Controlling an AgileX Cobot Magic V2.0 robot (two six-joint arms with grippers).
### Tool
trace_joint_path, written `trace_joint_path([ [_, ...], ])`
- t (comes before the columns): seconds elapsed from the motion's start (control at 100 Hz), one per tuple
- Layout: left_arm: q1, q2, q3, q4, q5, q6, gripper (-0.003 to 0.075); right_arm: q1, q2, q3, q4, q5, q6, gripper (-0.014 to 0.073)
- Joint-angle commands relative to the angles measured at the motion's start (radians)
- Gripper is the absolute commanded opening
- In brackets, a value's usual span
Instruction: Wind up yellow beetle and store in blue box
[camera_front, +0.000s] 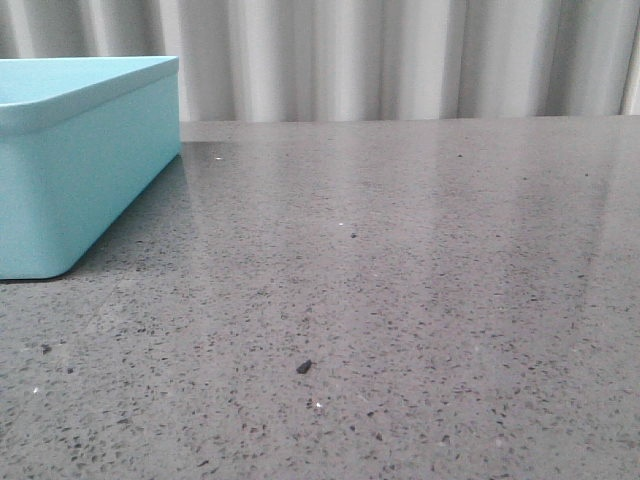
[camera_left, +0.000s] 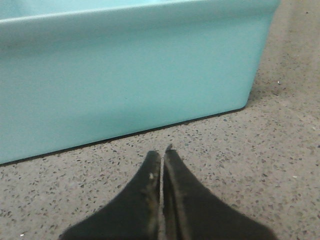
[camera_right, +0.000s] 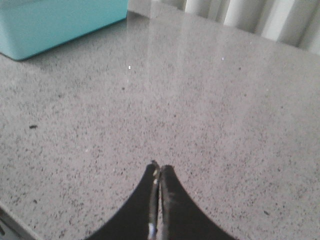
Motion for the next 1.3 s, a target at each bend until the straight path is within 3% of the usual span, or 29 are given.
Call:
trace_joint_path([
  [0.0, -0.005, -0.019, 0.029, -0.006, -0.050, 0.000, -0.0021, -0.001, 0.013, -0.024, 0.008, -0.112, -0.008, -0.0041],
  [0.77, -0.005, -0.019, 0.027, -0.006, -0.052, 0.000, -0.0021, -0.001, 0.013, -0.024, 0.011, -0.132, -0.008, -0.0041],
  [1.03, -0.005, -0.019, 0.027, -0.006, -0.052, 0.000, -0.0021, -0.004, 0.013, -0.024, -0.129, -0.119, -0.006, -0.0041],
  [1.23, -0.005, -0.019, 0.027, -0.006, -0.052, 0.000, -0.0021, -0.019, 0.013, 0.015, -0.135, -0.124, -0.006, -0.0041],
  [1.29, -0.005, -0.019, 0.027, -0.006, -0.052, 0.000, -0.0021, -0.046, 0.013, 0.053, -0.135, -0.203, 0.002, -0.0041],
])
